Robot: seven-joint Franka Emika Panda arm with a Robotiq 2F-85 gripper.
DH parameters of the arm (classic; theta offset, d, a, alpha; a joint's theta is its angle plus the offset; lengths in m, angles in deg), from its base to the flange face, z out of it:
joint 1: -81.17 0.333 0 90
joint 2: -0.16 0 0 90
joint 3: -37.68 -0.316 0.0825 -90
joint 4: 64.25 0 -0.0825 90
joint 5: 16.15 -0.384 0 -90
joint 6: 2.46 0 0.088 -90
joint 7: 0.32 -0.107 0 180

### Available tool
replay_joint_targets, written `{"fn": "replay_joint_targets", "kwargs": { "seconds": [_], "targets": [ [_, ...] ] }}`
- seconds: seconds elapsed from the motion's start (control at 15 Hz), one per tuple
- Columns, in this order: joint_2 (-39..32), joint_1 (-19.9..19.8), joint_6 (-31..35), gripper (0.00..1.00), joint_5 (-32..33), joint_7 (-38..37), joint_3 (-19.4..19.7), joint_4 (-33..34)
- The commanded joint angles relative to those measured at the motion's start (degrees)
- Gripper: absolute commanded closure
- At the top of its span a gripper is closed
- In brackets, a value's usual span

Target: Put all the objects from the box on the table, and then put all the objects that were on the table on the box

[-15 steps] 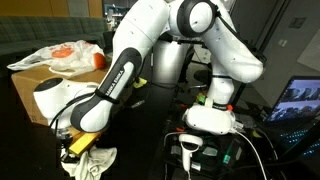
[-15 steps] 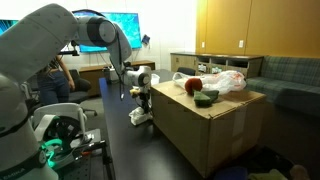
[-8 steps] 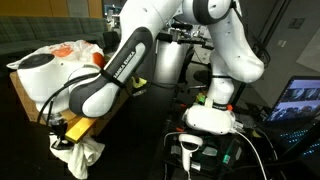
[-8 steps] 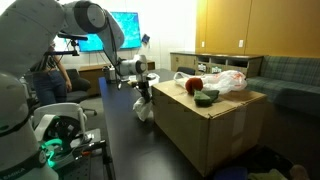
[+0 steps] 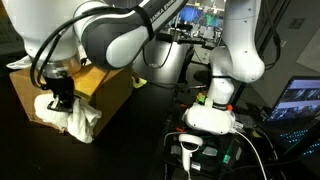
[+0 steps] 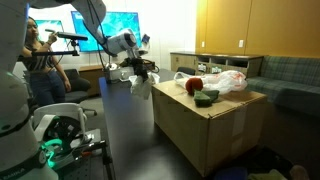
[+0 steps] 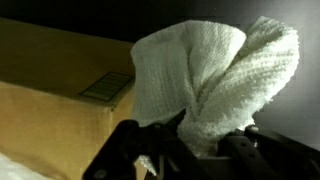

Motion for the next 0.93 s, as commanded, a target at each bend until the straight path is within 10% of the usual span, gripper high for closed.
{"fn": "replay_joint_targets", "kwargs": {
  "seconds": [0.0, 0.87],
  "targets": [
    [8.8, -1.0, -3.2, 0.87, 5.0, -0.4, -1.4, -4.3],
    [17.8, -17.6, -7.5, 0.88, 3.5, -10.6, -4.9, 0.2]
  ]
}}
